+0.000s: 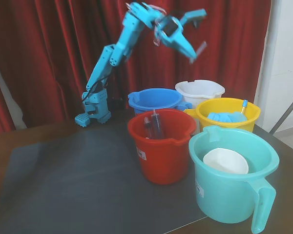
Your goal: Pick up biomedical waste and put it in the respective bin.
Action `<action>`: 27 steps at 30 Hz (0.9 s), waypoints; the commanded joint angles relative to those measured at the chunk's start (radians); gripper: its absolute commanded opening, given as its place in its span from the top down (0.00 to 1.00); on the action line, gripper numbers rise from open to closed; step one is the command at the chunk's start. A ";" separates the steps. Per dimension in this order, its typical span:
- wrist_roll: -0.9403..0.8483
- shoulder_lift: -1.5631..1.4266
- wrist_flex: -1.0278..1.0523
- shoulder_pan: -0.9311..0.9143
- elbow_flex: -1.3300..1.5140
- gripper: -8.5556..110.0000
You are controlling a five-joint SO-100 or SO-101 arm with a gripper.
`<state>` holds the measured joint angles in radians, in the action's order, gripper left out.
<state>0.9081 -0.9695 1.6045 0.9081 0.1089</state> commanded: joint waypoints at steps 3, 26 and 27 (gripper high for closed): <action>0.002 0.069 0.064 0.021 -0.029 0.93; 0.009 0.114 0.196 0.083 -0.028 0.93; 0.021 0.114 0.206 0.083 -0.028 0.93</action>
<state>0.9173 -0.8299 1.6045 0.9971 0.1058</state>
